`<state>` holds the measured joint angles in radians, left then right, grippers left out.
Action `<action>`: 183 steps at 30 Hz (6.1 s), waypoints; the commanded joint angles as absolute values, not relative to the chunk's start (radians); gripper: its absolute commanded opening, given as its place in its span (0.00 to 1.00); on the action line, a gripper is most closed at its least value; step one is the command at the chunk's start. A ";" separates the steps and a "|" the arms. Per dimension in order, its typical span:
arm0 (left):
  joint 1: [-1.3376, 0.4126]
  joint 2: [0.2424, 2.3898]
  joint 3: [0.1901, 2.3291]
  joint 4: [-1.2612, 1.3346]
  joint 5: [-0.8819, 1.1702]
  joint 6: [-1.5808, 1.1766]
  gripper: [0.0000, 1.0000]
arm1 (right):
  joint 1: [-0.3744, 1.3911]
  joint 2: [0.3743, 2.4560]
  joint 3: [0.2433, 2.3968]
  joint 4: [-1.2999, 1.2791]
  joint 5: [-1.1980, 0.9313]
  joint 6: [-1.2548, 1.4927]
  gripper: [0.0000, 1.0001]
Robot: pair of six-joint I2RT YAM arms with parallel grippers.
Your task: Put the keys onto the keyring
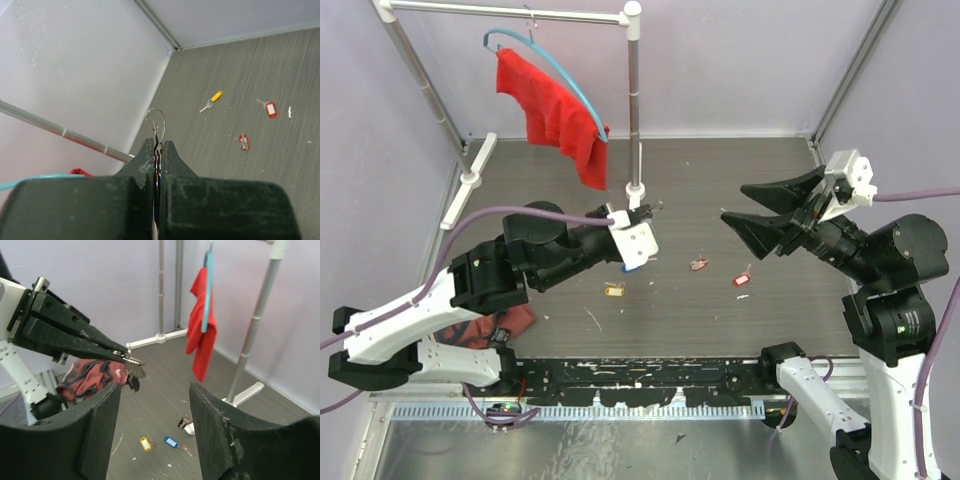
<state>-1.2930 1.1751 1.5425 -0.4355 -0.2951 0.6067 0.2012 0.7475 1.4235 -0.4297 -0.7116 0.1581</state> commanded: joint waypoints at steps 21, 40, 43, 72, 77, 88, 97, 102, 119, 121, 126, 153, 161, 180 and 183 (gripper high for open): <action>-1.298 1.155 1.511 -0.470 -0.161 0.861 0.00 | 0.381 0.957 1.425 -0.436 -0.802 0.320 0.54; -1.305 1.167 1.534 -0.493 -0.150 0.858 0.00 | 0.550 1.004 1.425 -0.433 -0.742 0.302 0.30; -1.307 1.170 1.537 -0.494 -0.157 0.859 0.00 | 0.551 0.990 1.418 -0.425 -0.736 0.297 0.17; -1.309 1.099 1.454 -0.309 -0.308 0.682 0.00 | 0.552 0.746 1.250 -0.288 -0.384 0.211 0.57; -1.308 1.067 1.483 -0.317 -0.189 0.568 0.00 | 0.552 0.749 1.178 -0.265 -0.574 0.121 0.63; -1.308 1.022 1.511 -0.275 0.055 0.423 0.00 | 0.552 0.758 1.124 -0.119 -0.761 0.072 0.82; -1.308 1.062 1.551 -0.256 0.161 0.384 0.00 | 0.552 0.798 1.108 -0.044 -0.902 0.104 0.82; -1.309 1.084 1.571 -0.252 0.187 0.379 0.00 | 0.552 0.825 1.108 -0.045 -0.943 0.102 0.77; -1.308 1.079 1.567 -0.248 0.178 0.386 0.00 | 0.552 0.842 1.135 -0.103 -0.974 0.089 0.20; -1.308 1.075 1.565 -0.249 0.176 0.386 0.00 | 0.552 0.841 1.144 -0.122 -0.959 0.079 0.18; -1.308 1.067 1.556 -0.245 0.173 0.388 0.00 | 0.552 0.827 1.163 -0.167 -0.917 0.051 0.09; -1.309 1.016 1.464 -0.199 0.085 0.295 0.63 | 0.552 0.786 1.290 -0.291 -0.567 -0.112 0.01; -1.308 1.075 1.472 -0.283 -0.086 0.363 0.69 | 0.551 0.849 1.416 -0.442 -0.501 -0.097 0.01; -1.308 1.219 1.399 0.034 -0.126 0.657 0.85 | 0.552 0.954 1.657 -0.726 -0.393 0.085 0.01; -1.309 1.254 1.412 0.025 -0.114 0.692 0.77 | 0.552 0.954 1.668 -0.728 -0.419 0.106 0.01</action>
<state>-1.3071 1.2190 1.4082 -0.0383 -0.1123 0.6151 0.5522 0.9630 1.6066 -0.7532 -0.3904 0.0612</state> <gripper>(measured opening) 0.797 0.041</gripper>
